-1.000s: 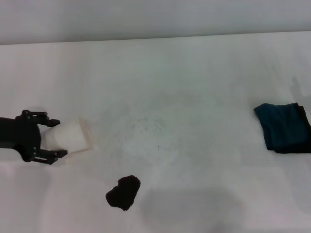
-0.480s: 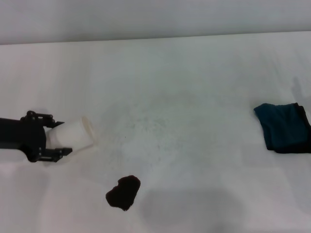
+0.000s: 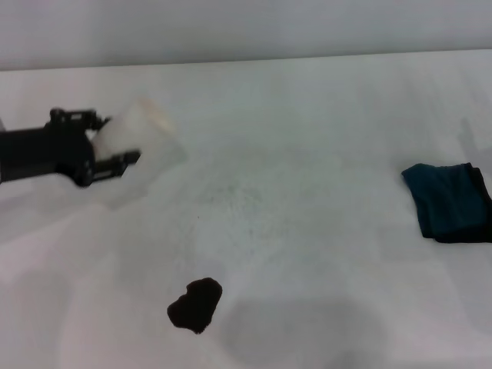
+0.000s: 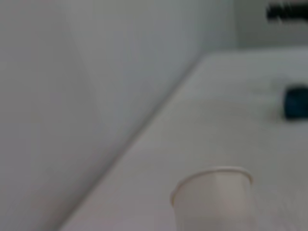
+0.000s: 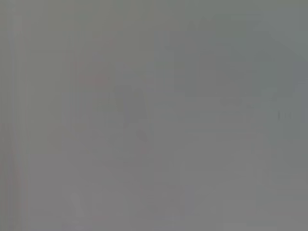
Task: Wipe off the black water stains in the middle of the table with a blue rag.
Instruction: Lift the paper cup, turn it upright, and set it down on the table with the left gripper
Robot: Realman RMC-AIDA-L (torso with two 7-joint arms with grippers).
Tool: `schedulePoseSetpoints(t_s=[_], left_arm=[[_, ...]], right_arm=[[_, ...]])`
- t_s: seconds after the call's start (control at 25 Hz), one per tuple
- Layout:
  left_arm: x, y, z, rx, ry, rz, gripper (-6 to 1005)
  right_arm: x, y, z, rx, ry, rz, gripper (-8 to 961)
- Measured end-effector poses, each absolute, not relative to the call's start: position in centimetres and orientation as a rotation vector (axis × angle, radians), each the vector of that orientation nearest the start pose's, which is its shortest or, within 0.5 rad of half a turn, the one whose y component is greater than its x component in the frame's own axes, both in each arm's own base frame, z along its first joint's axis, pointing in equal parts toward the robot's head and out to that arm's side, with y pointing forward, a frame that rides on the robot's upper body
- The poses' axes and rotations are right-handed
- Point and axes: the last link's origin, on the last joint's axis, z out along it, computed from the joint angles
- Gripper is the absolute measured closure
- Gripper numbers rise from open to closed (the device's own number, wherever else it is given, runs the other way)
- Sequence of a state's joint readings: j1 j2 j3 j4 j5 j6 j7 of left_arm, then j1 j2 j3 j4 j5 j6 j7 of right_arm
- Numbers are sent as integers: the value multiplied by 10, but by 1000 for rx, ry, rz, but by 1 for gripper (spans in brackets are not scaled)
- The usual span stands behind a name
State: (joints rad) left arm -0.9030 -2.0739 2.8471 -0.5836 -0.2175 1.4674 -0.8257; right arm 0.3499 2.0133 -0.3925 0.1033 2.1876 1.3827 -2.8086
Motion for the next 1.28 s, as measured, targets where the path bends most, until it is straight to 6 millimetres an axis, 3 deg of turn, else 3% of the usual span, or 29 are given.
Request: schedulePoseSetpoints(t_s=[0.16,0.44,0.8,1.28], left_arm=[[-263,381,1,-2560,-194,-489,386],[-278,361,-17,-2401,-300,-667,414],[-305,315,-51,-2262,-338,-693,413],[-333,282,-61,-2132,-486,-637,414]], right_arm=[[383,280,41,-1405,609,752,289],[382,287,56,-1405,541,746,289],[385,288,78,-1399,450,709,290],[388,287,90,-1399,406,684,289]])
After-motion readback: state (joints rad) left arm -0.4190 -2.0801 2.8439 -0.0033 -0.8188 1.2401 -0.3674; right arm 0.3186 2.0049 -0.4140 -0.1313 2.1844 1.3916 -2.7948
